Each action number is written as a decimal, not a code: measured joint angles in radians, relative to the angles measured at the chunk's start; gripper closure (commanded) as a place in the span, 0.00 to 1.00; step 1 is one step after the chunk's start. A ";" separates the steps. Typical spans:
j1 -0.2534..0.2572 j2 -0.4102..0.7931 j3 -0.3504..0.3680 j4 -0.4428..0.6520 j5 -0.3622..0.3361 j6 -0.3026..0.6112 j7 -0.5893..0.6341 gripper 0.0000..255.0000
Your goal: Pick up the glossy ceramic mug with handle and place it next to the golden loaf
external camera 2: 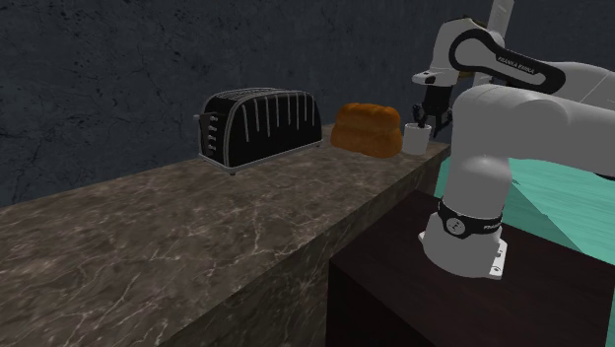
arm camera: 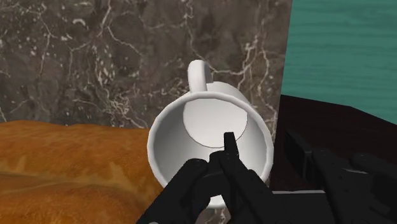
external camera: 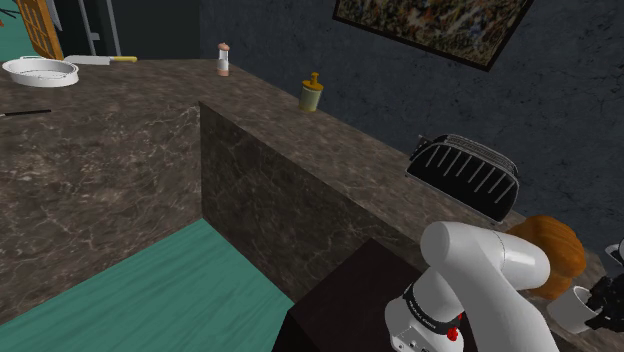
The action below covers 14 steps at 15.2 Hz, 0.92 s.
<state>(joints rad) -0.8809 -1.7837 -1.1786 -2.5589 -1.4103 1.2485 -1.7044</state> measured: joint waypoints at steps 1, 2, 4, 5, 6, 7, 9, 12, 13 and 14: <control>0.000 0.000 0.000 0.000 0.000 0.000 0.000 0.00; 0.000 0.000 0.000 0.000 0.000 0.000 0.000 0.00; 0.000 0.000 0.000 0.000 0.000 0.000 0.000 0.00; 0.000 0.000 0.000 0.000 0.000 0.000 0.000 0.00; 0.008 0.007 0.019 0.010 0.016 -0.007 0.001 0.00; 0.015 0.014 0.043 0.016 0.038 -0.016 0.006 0.00; 0.033 0.036 0.103 0.039 0.093 -0.038 0.015 0.00; 0.047 0.048 0.125 0.056 0.114 -0.045 0.017 0.00; 0.048 0.049 0.127 0.058 0.116 -0.046 0.017 0.00; 0.048 0.050 0.128 0.059 0.117 -0.046 0.017 0.00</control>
<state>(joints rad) -0.8324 -1.7336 -1.0506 -2.4995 -1.2936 1.2023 -1.6873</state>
